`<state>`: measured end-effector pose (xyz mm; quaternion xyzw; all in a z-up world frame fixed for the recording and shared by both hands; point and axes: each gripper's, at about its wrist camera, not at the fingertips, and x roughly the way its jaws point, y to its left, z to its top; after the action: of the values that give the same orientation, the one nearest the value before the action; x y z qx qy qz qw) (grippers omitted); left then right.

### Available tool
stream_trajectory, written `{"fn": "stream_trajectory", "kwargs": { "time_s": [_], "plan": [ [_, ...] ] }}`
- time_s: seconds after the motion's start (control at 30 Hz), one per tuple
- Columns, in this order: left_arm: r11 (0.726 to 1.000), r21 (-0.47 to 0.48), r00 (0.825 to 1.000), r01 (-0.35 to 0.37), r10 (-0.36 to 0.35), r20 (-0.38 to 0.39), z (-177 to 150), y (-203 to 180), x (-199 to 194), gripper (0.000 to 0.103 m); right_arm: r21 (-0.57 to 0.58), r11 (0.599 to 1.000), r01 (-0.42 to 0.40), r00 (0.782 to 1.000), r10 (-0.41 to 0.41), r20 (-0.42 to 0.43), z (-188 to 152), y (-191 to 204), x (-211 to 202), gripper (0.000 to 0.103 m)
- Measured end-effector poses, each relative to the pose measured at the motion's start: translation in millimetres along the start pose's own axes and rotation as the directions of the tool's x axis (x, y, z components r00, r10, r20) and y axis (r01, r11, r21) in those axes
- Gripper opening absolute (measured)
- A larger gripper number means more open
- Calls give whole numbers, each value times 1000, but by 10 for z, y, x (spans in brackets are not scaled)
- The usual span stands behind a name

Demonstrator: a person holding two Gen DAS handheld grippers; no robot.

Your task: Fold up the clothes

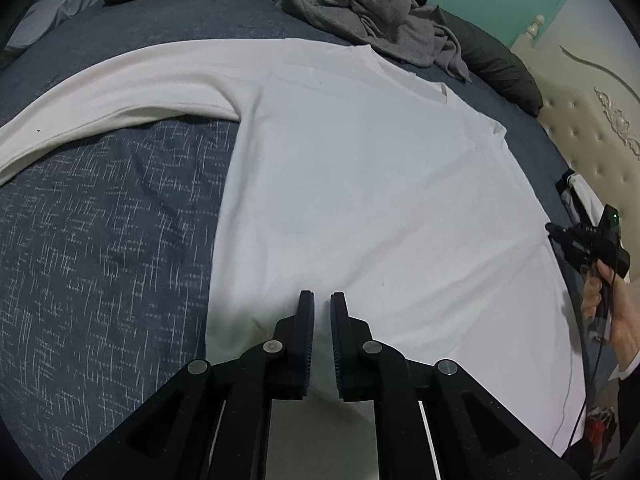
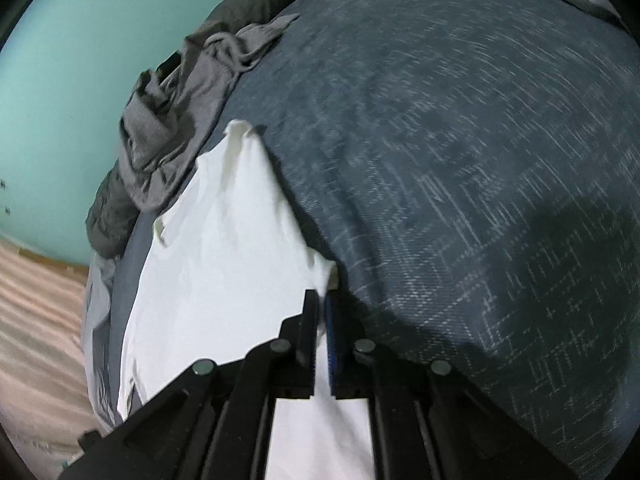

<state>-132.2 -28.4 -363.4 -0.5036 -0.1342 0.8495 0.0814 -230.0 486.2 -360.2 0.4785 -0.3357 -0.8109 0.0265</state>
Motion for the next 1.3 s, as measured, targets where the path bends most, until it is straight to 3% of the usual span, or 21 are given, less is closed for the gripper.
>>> {"fn": "stream_trajectory", "kwargs": {
  "time_s": [0.07,0.1,0.13,0.2,0.3,0.47,0.57,0.7,0.8,0.87,0.9,1.0,1.17,1.3],
  "plan": [
    [1000,-5,1000,1,-1,4,52,-17,28,12,-37,998,41,999,-41,4,58,48,-82,7],
    [1000,-4,1000,1,-1,9,80,-31,40,12,-48,998,47,999,-46,16,123,70,-132,14],
    [1000,-3,1000,1,-1,15,108,-48,50,12,-59,997,53,998,-51,28,188,92,-182,30],
    [1000,0,1000,-1,1,24,160,-84,78,12,-80,996,45,998,-42,43,354,166,-227,43],
    [1000,7,1000,-7,7,25,178,-100,114,12,-152,988,37,999,-35,19,663,392,-103,44],
    [1000,15,999,-25,25,22,158,-82,189,12,-275,958,77,996,-88,-31,1008,844,325,45],
    [999,22,999,-35,34,28,177,-74,222,12,-292,952,95,993,-113,-46,1148,1031,564,54],
    [998,42,998,-50,49,36,223,-107,263,12,-313,938,149,981,-179,-68,1288,1207,884,54],
    [997,59,998,-54,51,36,247,-120,287,12,-335,918,212,965,-251,-78,1357,1264,1110,54],
    [997,65,998,-51,49,28,245,-102,308,12,-336,914,229,959,-272,-86,1392,1272,1226,33],
    [997,67,999,-48,46,26,241,-91,314,12,-338,908,247,955,-288,-76,1414,1278,1266,16],
    [996,75,999,-46,45,22,237,-84,318,12,-343,900,269,949,-309,-65,1464,1299,1354,6],
    [993,101,998,-55,53,19,229,-111,344,12,-340,885,319,933,-355,-50,1558,1318,1464,5],
    [993,109,999,-48,46,22,192,-96,333,12,-274,903,331,933,-356,-46,1633,1244,1491,5]
  ]
}}
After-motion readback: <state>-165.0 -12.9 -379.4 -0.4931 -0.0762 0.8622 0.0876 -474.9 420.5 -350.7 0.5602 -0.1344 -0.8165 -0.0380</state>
